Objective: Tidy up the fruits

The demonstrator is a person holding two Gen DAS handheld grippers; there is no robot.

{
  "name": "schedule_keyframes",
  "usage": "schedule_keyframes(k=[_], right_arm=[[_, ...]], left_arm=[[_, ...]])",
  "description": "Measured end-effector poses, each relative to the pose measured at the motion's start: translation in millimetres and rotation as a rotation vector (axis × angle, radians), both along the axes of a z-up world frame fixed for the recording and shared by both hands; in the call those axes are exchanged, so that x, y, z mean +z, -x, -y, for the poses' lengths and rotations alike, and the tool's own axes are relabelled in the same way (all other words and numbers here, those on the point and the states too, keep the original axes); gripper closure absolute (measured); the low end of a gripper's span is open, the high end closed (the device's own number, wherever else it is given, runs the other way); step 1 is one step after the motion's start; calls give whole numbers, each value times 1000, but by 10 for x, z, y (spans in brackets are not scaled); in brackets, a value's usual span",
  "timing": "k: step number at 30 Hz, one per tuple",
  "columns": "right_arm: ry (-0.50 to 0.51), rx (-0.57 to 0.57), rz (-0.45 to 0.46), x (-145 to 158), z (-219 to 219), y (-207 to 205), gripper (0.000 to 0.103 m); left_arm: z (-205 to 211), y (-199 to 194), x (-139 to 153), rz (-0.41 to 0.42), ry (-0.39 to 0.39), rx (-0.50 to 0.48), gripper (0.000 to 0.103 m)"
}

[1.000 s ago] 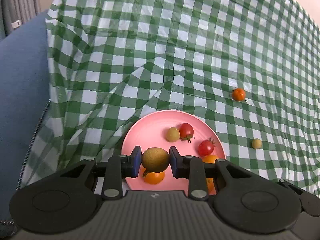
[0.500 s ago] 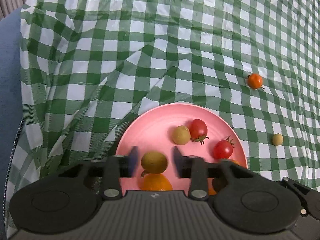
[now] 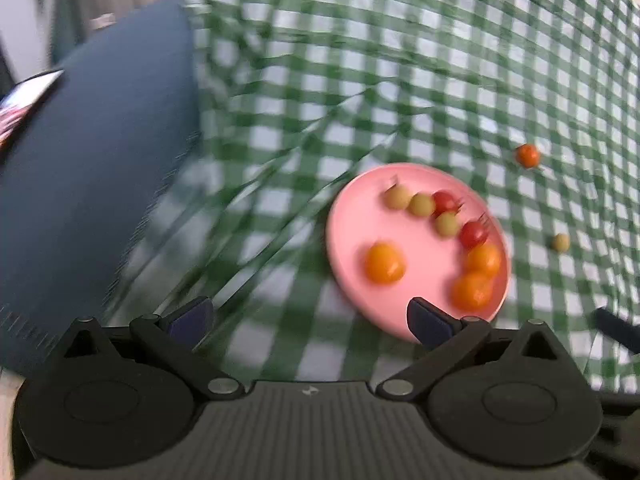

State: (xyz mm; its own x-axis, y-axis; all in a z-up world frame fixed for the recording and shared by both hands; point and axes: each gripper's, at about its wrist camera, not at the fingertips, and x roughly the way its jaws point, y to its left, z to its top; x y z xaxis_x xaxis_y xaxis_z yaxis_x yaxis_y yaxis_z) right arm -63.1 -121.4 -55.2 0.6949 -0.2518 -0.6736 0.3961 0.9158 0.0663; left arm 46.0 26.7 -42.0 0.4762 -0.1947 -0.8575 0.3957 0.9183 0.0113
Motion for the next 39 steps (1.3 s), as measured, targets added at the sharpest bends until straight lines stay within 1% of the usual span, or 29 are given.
schedule_keyframes(k=[2,4,8,11,15,20,25,31,39], right_arm=[[2,-11,24,85,-87,151,5],[10,-11,55,181,-149,295,5],[57,10,118,396,-350,472,4],[92,36,161,525,-479,587,2],[107,30,201,638,-555,764,2],[116,25,227,721,-616,962,1],[124,19,246,759,-660,1081,1],[129,20,250,773,-700,1108,1],[128,21,247,773,-701,1115,1]], left_arm=[[-153,161,71,11,5,25,0],[-266,293,160,19,21,20,0],[-380,488,385,87,38,23,0],[-463,634,552,129,66,25,0],[-533,844,699,168,85,11,0],[-554,995,813,196,102,3,0],[-585,1084,882,221,111,-4,0],[-618,1109,902,231,117,-1,0],[-615,1091,880,225,117,-3,0]])
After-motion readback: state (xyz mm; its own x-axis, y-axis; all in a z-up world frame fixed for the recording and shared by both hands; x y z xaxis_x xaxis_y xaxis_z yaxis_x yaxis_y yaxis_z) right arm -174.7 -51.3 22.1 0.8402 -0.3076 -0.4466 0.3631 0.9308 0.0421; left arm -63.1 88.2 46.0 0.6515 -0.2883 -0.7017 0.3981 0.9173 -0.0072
